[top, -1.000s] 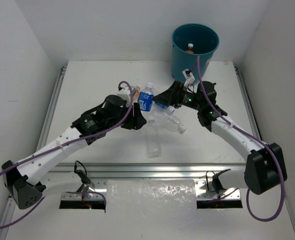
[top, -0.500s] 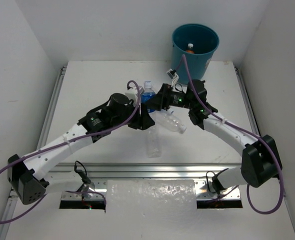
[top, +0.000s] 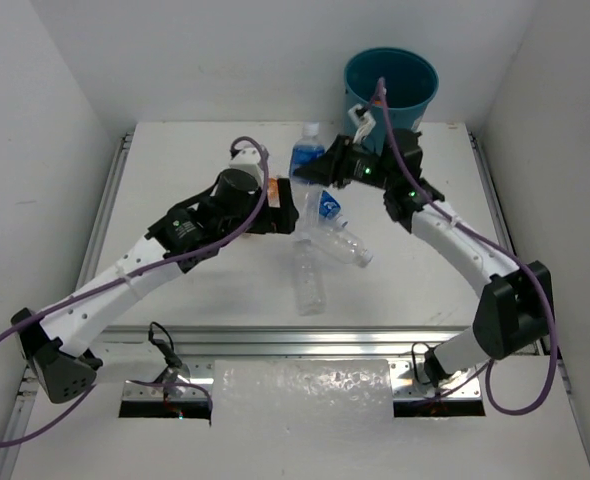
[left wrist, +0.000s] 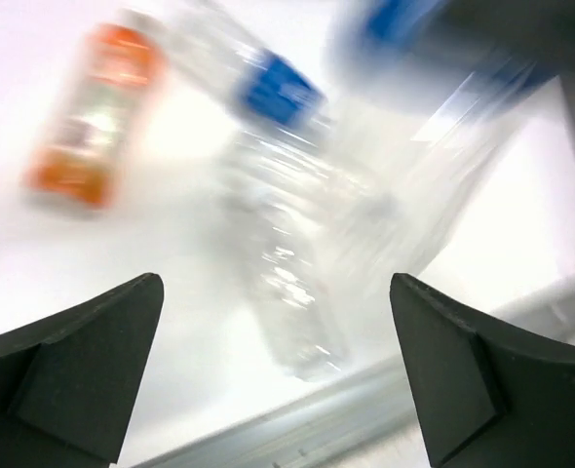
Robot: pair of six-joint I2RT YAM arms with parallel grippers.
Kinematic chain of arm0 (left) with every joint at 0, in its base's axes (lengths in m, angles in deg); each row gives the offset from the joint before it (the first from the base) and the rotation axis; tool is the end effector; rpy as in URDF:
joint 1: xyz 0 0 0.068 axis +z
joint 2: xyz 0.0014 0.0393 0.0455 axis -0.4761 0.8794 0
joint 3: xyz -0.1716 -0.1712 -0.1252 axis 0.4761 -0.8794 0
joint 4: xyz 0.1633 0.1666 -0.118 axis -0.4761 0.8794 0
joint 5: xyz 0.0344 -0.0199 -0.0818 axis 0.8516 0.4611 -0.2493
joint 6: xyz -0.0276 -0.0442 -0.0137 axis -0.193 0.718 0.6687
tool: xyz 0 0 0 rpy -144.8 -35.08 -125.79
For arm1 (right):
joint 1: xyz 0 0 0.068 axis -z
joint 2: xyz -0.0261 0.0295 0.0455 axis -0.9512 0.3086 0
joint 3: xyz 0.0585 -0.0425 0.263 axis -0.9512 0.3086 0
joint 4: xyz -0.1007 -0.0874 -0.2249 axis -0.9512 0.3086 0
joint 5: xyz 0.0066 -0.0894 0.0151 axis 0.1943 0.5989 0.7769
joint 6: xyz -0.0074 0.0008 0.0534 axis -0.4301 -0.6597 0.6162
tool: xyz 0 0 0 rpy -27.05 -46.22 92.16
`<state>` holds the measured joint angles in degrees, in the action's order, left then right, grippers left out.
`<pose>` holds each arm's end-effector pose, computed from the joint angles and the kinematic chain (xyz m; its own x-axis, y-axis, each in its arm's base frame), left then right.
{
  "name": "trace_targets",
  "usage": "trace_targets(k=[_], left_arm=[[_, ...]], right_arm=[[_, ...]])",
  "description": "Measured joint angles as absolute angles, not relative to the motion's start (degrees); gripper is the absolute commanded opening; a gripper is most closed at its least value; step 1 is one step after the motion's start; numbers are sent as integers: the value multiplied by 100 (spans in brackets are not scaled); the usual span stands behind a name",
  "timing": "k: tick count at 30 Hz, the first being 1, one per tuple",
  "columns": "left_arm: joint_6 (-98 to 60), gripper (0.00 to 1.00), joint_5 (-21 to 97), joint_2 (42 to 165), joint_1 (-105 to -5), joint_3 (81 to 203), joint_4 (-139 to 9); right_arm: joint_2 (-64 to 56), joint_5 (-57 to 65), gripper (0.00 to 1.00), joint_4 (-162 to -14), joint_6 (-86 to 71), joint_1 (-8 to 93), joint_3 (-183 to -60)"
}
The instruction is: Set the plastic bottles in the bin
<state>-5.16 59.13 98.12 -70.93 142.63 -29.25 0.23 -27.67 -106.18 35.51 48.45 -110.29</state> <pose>0.2000 -0.1726 0.3780 -0.5647 -0.0597 -0.8232 0.3022 0.9132 -0.2735 0.3121 0.1610 0.3415 -0.7075 0.3321 -0.6239 -0.5438 0.3081 0.7806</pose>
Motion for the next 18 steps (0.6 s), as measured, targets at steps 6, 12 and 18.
trace_targets(k=[6, 12, 18], left_arm=[[-505, 100, 7113, 9559, -6532, 14228, -2346], [-660, 99, 7178, 9395, -6160, 13605, -2344], [-927, 100, 7137, 9546, -6092, 13564, -2444]], right_arm=[[1043, -1099, 0, -9475, 2629, 5883, -13680], [2678, 271, 6, -9134, 1766, 6336, -16460], [3983, 1242, 99, -9440, 741, 6406, -17505]])
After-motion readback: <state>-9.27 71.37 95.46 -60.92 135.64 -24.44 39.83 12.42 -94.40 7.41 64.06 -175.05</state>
